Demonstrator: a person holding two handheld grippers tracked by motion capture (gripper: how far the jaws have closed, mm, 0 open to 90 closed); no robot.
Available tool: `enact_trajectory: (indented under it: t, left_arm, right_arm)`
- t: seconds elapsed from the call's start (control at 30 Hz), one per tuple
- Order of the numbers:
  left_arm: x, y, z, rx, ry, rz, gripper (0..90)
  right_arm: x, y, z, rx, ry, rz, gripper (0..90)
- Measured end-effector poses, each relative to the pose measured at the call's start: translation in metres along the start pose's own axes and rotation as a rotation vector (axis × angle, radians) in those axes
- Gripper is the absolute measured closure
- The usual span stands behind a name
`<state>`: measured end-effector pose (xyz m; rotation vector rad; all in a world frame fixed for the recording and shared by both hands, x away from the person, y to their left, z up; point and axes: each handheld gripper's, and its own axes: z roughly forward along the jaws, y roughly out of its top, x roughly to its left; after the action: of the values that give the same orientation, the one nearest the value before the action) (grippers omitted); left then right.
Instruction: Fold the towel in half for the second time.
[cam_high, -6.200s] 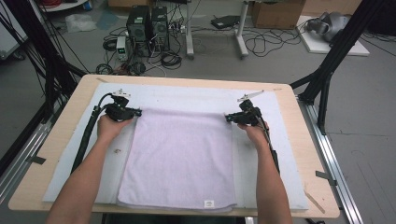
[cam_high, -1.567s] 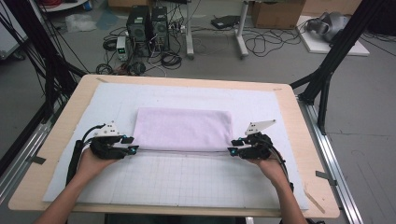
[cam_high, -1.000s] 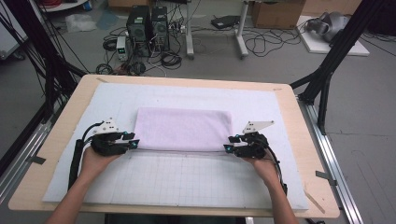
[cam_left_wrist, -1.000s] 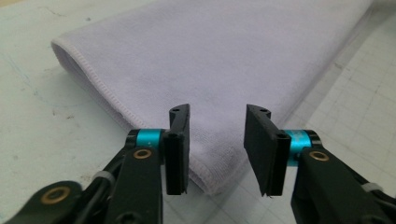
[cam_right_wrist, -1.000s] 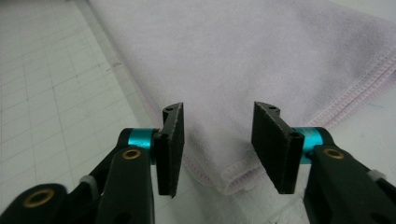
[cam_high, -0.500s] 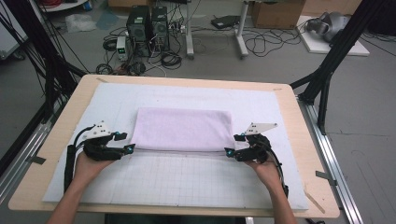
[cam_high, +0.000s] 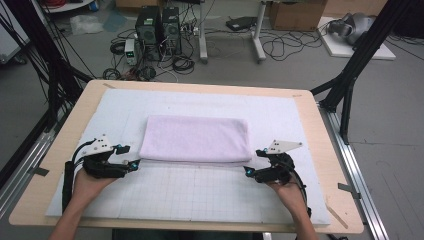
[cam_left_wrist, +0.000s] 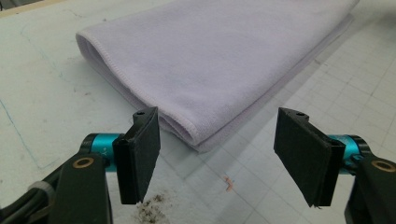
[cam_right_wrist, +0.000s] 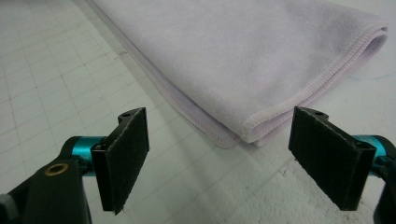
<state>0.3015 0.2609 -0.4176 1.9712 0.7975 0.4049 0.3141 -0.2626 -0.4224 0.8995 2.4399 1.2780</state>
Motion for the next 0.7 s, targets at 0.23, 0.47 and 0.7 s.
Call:
enact_trajectory:
  t: [0.23,0.47,0.7]
  left_arm:
    - [-0.006,-0.004,-0.005,0.003,0.007,-0.001,30.8]
    - [-0.009,-0.008,-0.011,0.003,0.016,0.002,30.3]
    - [-0.011,-0.012,-0.015,-0.002,0.021,-0.001,30.2]
  right_arm:
    - [0.001,-0.004,-0.004,-0.018,-0.011,0.023,15.9]
    - [0.002,-0.009,-0.012,-0.027,-0.028,0.034,13.4]
    - [0.003,-0.015,-0.021,-0.045,-0.039,0.047,12.6]
